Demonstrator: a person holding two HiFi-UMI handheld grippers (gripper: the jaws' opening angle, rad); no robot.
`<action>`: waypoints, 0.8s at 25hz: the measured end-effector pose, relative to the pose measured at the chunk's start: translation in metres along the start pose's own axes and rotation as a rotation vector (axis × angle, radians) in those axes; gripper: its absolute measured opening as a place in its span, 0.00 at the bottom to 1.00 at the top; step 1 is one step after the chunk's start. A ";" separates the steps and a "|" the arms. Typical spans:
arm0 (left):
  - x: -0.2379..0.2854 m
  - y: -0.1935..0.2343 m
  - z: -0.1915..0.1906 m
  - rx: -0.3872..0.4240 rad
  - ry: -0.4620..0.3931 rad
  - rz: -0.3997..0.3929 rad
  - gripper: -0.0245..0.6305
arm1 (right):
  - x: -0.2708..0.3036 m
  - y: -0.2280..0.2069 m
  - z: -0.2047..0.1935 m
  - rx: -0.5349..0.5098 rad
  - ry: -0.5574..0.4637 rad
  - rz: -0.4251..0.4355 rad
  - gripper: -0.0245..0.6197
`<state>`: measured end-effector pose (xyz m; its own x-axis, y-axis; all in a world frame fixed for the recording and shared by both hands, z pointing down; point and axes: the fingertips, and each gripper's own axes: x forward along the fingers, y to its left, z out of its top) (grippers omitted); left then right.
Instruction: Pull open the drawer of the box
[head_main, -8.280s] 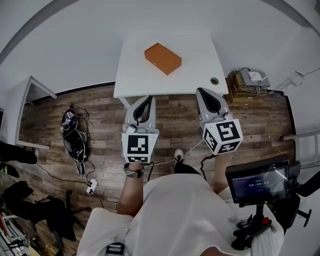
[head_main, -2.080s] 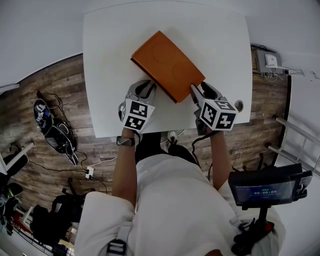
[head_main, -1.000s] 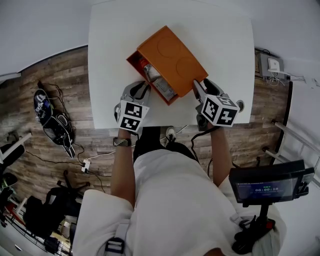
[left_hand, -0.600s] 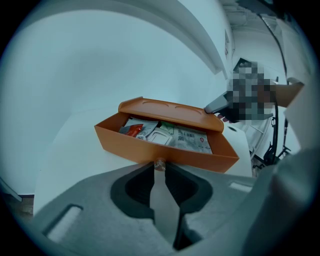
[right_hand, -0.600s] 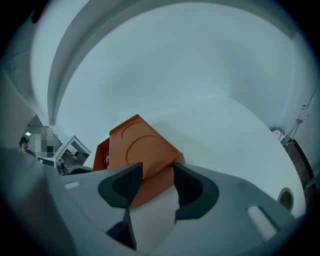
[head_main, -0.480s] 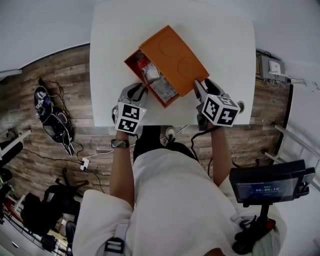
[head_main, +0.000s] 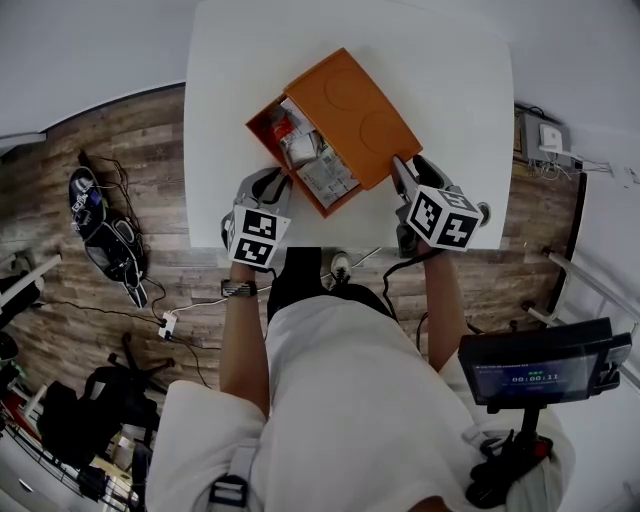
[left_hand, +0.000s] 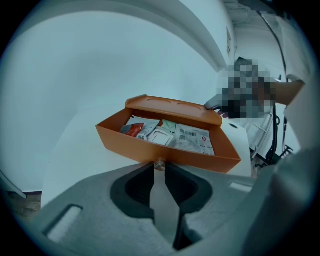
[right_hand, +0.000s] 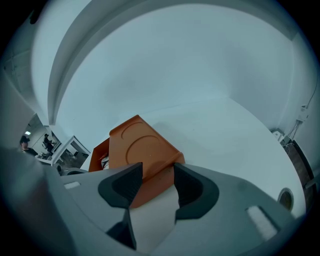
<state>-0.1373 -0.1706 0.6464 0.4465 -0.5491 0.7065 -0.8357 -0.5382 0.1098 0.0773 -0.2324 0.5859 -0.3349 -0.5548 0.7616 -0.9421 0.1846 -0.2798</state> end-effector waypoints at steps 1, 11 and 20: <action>0.000 0.000 -0.001 0.001 0.003 0.003 0.15 | 0.000 0.000 0.000 -0.001 0.000 0.000 0.35; -0.004 0.002 -0.008 -0.012 0.008 0.021 0.15 | 0.003 -0.004 0.002 -0.006 -0.005 -0.004 0.35; -0.009 0.006 -0.016 -0.030 0.015 0.040 0.15 | 0.006 -0.007 0.004 -0.017 -0.006 -0.010 0.35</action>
<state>-0.1515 -0.1582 0.6517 0.4078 -0.5597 0.7214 -0.8621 -0.4964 0.1022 0.0818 -0.2403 0.5899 -0.3255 -0.5614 0.7609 -0.9455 0.1928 -0.2622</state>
